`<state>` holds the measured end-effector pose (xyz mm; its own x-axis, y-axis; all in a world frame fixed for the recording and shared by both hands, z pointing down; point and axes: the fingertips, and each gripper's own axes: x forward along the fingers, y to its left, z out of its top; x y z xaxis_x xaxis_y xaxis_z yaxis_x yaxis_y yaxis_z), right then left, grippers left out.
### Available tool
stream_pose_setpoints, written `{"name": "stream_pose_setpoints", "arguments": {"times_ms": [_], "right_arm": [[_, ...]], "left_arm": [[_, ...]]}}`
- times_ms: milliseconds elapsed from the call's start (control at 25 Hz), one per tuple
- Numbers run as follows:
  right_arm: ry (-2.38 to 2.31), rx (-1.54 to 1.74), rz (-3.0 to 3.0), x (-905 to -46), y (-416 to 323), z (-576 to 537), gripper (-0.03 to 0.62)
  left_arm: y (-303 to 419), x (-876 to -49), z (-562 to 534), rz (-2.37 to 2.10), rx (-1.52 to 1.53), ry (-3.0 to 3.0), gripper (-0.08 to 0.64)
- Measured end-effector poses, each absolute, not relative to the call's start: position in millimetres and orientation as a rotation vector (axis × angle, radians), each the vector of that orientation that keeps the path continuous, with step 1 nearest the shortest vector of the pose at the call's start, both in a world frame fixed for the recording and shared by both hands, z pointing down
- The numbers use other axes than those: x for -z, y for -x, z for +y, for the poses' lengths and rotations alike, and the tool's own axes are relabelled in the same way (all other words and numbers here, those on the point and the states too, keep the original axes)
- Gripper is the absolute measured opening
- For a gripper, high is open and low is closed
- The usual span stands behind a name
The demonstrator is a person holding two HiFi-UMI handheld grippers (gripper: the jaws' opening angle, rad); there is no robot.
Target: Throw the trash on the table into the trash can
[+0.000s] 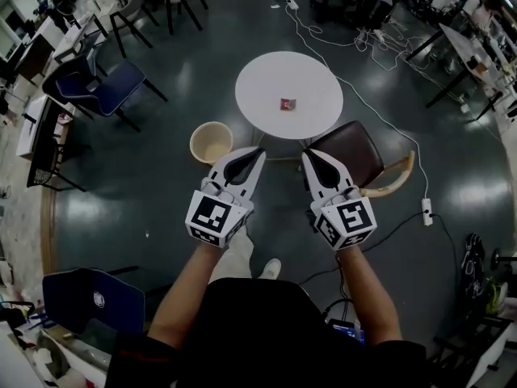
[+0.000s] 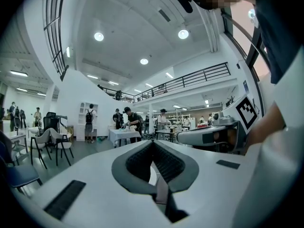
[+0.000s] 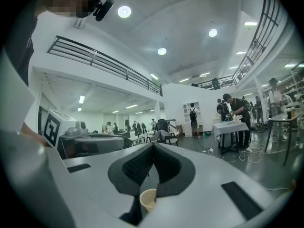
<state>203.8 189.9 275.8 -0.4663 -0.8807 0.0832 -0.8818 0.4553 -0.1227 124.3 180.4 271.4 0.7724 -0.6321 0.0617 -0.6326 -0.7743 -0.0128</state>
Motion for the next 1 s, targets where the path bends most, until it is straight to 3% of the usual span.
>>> {"name": "stream_pose_setpoints", "arguments": {"times_ms": [1000], "right_arm": [[-1.789,-0.327,-2.442,-319,-181,28,0.017]], "left_arm": [[-83,-299,18,-0.834,-0.075,-2.924,0.015]]}}
